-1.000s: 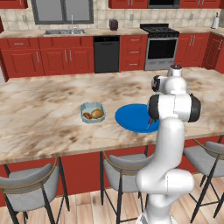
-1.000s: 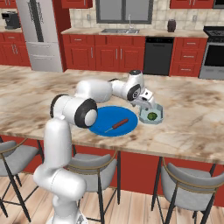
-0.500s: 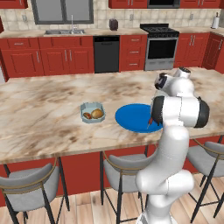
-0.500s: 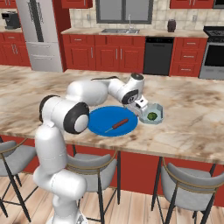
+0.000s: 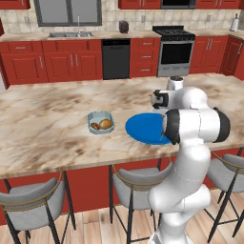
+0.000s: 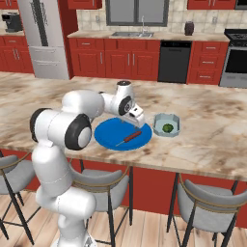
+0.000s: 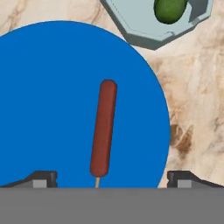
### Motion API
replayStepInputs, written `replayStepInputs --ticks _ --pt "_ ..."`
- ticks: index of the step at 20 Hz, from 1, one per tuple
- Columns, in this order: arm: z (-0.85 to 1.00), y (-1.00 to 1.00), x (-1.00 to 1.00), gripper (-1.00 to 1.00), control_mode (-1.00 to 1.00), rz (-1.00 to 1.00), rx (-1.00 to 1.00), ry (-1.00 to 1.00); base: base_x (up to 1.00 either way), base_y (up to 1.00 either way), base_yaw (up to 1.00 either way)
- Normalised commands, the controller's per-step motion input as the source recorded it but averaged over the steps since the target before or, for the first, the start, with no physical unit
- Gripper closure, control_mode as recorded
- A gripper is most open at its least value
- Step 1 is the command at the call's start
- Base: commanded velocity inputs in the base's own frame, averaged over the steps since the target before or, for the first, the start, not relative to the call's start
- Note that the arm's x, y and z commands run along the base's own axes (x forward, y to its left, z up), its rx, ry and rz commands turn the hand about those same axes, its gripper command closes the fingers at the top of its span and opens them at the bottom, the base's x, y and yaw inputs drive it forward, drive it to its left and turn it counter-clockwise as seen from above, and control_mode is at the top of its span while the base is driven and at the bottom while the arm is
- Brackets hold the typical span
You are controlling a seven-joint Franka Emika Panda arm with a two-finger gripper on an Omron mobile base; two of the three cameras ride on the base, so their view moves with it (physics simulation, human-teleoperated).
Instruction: Place one cooked food and one vegetable from the large plate to each tupperware container.
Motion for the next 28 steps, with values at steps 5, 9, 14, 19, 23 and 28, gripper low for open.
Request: replayStepInputs --ticks 5,9,14,19,23,28 --pt "-0.54 -0.05 0.18 -1.0 -1.0 -0.05 -0.14 0.01 0.0 0.0 0.0" --pt "-0.67 -0.21 0.19 -1.0 -1.0 -0.02 0.0 0.0 0.0 0.0 0.0" --pt "-0.09 0.0 0.23 -1.0 -1.0 0.0 0.06 0.08 0.0 0.0 0.0" --pt "-0.13 0.0 0.32 -1.0 -1.0 0.0 0.0 0.13 0.0 0.0 0.0" --pt "-0.27 0.0 0.34 -1.0 -1.0 0.0 0.0 0.09 0.0 0.0 0.0" --pt "-0.29 0.0 0.1 -1.0 -1.0 0.0 0.0 0.02 0.0 0.0 0.0"
